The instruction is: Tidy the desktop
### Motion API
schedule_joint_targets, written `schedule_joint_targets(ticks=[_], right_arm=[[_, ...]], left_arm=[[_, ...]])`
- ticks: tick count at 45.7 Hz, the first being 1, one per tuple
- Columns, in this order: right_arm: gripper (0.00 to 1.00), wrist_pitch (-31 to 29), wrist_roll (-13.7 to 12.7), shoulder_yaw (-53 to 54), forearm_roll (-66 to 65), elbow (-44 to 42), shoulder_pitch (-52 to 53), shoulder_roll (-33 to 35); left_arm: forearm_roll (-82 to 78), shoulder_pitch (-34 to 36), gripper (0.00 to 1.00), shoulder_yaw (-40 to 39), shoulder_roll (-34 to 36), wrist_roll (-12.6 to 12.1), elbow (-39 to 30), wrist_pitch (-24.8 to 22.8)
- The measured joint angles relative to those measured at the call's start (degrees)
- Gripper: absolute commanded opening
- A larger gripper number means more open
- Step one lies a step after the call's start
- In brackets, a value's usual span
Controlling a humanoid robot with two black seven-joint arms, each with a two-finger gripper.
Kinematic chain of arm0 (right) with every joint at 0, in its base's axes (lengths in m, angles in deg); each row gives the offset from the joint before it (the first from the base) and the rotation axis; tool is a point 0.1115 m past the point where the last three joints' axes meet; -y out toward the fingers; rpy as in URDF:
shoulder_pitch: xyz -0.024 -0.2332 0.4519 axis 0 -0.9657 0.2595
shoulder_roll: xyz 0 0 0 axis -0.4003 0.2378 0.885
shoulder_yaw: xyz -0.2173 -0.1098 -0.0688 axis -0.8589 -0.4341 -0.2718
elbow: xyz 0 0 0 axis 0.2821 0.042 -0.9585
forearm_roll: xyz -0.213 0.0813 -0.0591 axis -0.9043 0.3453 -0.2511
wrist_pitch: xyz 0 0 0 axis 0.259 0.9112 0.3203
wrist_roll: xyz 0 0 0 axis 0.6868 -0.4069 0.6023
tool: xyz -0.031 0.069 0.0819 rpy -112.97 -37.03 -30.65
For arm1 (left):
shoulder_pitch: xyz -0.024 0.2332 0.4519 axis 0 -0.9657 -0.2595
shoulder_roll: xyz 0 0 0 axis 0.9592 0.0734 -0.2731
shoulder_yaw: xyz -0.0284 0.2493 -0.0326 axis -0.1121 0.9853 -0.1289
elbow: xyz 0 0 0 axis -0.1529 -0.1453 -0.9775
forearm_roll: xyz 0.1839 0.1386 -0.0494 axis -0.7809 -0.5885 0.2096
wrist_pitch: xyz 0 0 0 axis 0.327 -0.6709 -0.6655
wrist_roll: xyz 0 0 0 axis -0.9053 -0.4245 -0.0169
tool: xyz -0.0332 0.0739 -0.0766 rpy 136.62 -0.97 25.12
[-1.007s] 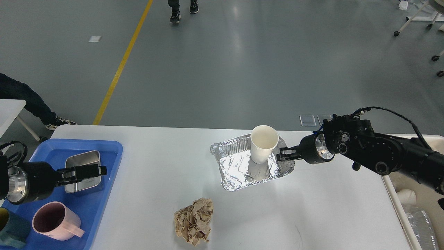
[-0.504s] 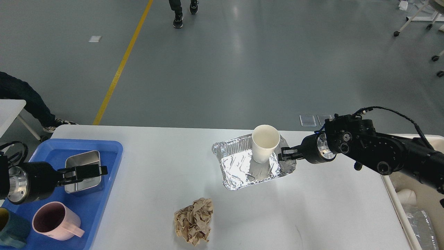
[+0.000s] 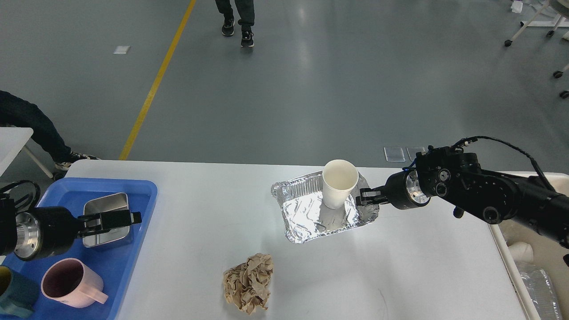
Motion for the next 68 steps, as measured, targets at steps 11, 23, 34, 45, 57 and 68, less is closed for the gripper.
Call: schedule_joint_targets(ticks=[11,23,34,45,57,68], right_arm=[[0.0,0.0,0.0,-0.1,0.0,-0.1,0.0,-0.2],[0.0,0.0,0.0,-0.1,0.0,-0.1,0.0,0.0],[0.0,0.0,0.0,-0.1,0.0,0.0,0.0,0.1],[0.0,0.0,0.0,-0.1,0.0,0.0,0.0,0.1],[0.0,0.0,0.0,-0.1,0.0,0.0,0.0,0.1],[0.0,0.0,0.0,-0.1,0.0,0.0,0.0,0.1]], left_arm=[[0.0,0.0,0.87,0.0,-0.1,0.0,0.0,0.1],[0.0,0.0,0.87,0.0,-0.3,0.0,0.0,0.1],[0.0,0.0,0.87,0.1,-1.6,0.0,0.0,0.2],[0.0,-0.1,0.87,0.1,-2.9,0.0,0.0,0.6],[0.0,-1.2,0.87,0.1,-4.0,0.0,0.1,1.1],[0.0,-1.7,0.87,0.1,-5.9,0.0,0.2,1.4]])
